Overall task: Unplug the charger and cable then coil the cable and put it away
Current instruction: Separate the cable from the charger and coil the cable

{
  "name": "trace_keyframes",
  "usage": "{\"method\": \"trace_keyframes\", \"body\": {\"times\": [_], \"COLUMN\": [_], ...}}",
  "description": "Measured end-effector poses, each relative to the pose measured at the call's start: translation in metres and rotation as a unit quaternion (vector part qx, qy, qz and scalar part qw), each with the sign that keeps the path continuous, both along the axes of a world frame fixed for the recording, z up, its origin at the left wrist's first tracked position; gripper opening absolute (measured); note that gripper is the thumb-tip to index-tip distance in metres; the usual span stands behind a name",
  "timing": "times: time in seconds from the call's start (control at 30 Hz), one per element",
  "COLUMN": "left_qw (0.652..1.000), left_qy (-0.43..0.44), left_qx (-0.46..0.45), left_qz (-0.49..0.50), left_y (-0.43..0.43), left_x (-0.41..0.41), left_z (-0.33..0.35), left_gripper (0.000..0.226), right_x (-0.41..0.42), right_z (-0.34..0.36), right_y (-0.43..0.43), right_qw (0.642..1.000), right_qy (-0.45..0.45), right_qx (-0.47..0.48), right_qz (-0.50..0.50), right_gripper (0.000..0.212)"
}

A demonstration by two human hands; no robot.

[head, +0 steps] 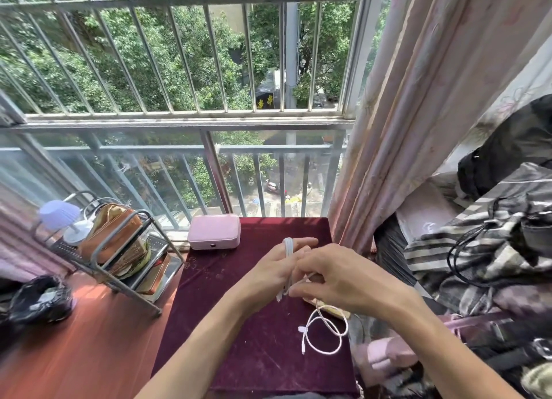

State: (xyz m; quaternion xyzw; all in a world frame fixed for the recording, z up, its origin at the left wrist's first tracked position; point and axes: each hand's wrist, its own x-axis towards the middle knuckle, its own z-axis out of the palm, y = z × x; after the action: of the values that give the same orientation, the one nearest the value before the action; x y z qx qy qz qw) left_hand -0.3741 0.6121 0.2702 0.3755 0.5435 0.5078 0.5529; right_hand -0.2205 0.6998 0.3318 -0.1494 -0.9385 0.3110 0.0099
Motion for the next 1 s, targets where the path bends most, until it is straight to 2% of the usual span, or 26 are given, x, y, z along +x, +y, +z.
{"method": "trace_keyframes", "body": {"times": [0.07, 0.27, 0.33, 0.4, 0.53, 0.6, 0.73, 0.87, 1.0], "left_qw": [0.999, 0.999, 0.998, 0.993, 0.974, 0.975, 0.987, 0.986, 0.982], "left_qy": [0.031, 0.035, 0.002, -0.078, -0.181, -0.175, -0.108, -0.139, -0.174], "left_qx": [0.016, -0.012, -0.034, -0.042, -0.018, -0.025, -0.04, -0.039, -0.016], "left_qz": [-0.022, -0.034, -0.044, -0.084, -0.134, -0.135, -0.114, -0.089, -0.078], "left_y": [0.002, 0.002, 0.001, 0.002, 0.002, 0.001, -0.002, -0.006, -0.011], "left_x": [0.005, 0.007, 0.009, 0.01, 0.01, 0.01, 0.013, 0.016, 0.015], "left_z": [0.003, 0.002, 0.003, 0.002, 0.008, 0.012, 0.016, 0.017, 0.024], "left_gripper": [0.016, 0.04, 0.065, 0.098, 0.083, 0.081, 0.078, 0.07, 0.056], "right_x": [-0.003, -0.005, -0.007, -0.009, -0.011, -0.013, -0.017, -0.019, -0.023], "right_z": [0.002, 0.002, 0.0, -0.002, -0.005, -0.006, -0.011, -0.022, -0.033], "right_y": [0.008, 0.027, 0.03, 0.035, 0.043, 0.046, 0.06, 0.071, 0.072], "right_qw": [1.0, 0.993, 0.993, 0.992, 0.981, 0.975, 0.982, 0.971, 0.944], "right_qy": [0.005, 0.034, 0.051, 0.072, 0.078, 0.081, 0.072, 0.083, 0.161], "right_qx": [-0.021, -0.115, -0.105, -0.107, -0.18, -0.205, -0.175, -0.223, -0.289], "right_qz": [-0.01, -0.002, 0.007, 0.001, -0.009, -0.004, -0.026, -0.025, -0.018], "right_gripper": [0.014, 0.017, 0.018, 0.021, 0.017, 0.017, 0.008, 0.01, 0.005]}}
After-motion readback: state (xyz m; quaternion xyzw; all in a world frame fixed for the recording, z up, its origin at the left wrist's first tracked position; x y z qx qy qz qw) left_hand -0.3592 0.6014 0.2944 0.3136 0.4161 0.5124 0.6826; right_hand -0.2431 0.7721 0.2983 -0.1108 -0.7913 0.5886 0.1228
